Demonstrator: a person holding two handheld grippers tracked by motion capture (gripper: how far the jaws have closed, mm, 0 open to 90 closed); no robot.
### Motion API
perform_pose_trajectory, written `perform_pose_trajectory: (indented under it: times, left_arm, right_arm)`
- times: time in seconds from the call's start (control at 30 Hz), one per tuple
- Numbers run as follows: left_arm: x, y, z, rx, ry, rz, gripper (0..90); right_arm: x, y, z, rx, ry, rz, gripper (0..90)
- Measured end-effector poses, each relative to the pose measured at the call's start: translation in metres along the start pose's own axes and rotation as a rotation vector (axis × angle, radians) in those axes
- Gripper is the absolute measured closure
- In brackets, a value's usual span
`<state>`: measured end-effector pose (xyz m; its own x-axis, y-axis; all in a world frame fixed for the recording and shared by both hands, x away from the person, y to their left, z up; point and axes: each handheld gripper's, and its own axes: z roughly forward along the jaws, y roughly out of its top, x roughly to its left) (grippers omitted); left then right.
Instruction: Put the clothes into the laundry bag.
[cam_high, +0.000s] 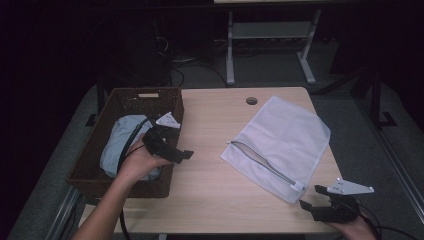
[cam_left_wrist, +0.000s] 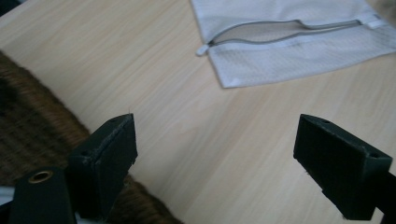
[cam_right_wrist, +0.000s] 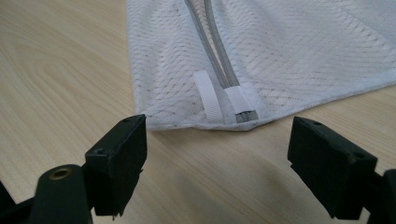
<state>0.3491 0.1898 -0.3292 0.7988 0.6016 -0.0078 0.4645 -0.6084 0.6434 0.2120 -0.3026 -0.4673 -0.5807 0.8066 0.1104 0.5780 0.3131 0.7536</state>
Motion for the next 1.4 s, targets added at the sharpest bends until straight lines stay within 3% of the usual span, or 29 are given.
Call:
perform_pose_trajectory:
  times: [0.47,0.97,1.4]
  left_arm:
    - [0.057,-0.012,-0.017,0.031,0.125,-0.088,12.9]
    - [0.121,-0.046,-0.022,0.057,0.230,-0.174,12.3]
    - [0.162,-0.069,-0.010,0.074,0.287,-0.234,11.4]
  right_arm:
    - [-0.001,-0.002,-0.002,-0.005,-0.005,0.007,18.9]
    - [-0.001,-0.003,-0.002,0.002,-0.012,0.011,18.9]
    - [-0.002,-0.003,-0.002,0.002,-0.014,0.018,18.9]
